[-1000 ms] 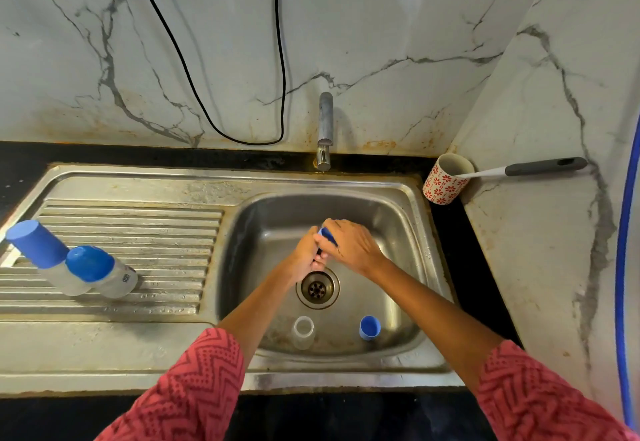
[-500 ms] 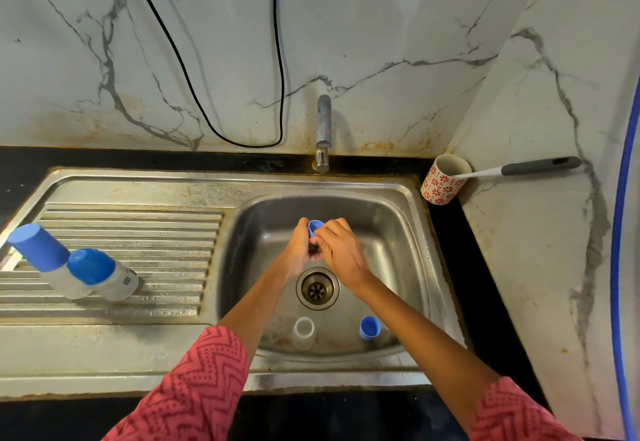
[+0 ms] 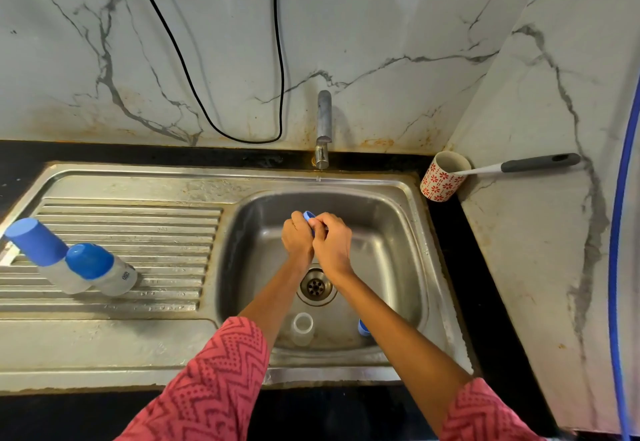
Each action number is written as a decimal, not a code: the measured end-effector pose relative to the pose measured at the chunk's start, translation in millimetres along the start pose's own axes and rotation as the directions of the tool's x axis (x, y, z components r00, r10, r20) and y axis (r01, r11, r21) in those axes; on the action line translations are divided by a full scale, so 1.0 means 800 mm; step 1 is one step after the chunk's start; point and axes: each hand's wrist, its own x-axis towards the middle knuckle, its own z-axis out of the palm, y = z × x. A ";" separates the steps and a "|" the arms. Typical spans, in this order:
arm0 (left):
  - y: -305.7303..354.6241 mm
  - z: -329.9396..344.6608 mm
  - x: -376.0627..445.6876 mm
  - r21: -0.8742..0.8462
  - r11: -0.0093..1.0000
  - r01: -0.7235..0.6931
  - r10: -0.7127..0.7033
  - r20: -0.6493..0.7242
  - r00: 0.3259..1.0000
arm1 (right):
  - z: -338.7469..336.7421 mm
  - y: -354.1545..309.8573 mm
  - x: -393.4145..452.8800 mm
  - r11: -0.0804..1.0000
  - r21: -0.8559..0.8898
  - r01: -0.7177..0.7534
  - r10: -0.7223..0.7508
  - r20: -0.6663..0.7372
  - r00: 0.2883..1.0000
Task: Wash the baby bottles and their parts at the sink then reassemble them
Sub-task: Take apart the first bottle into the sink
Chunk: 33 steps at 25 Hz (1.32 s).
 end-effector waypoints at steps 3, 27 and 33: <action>0.004 -0.014 0.004 -0.275 0.957 0.086 -0.032 0.195 0.980 | -0.018 -0.003 0.017 0.956 0.269 -0.114 0.111 0.025 0.993; -0.014 -0.015 -0.027 -0.196 0.949 0.248 -0.086 0.595 0.799 | -0.040 0.011 0.017 0.622 -0.534 0.573 -0.615 0.120 0.779; 0.001 -0.019 -0.025 -0.186 0.965 0.187 -0.047 0.576 0.816 | -0.039 0.015 0.034 0.620 -0.431 0.656 -0.669 0.146 0.729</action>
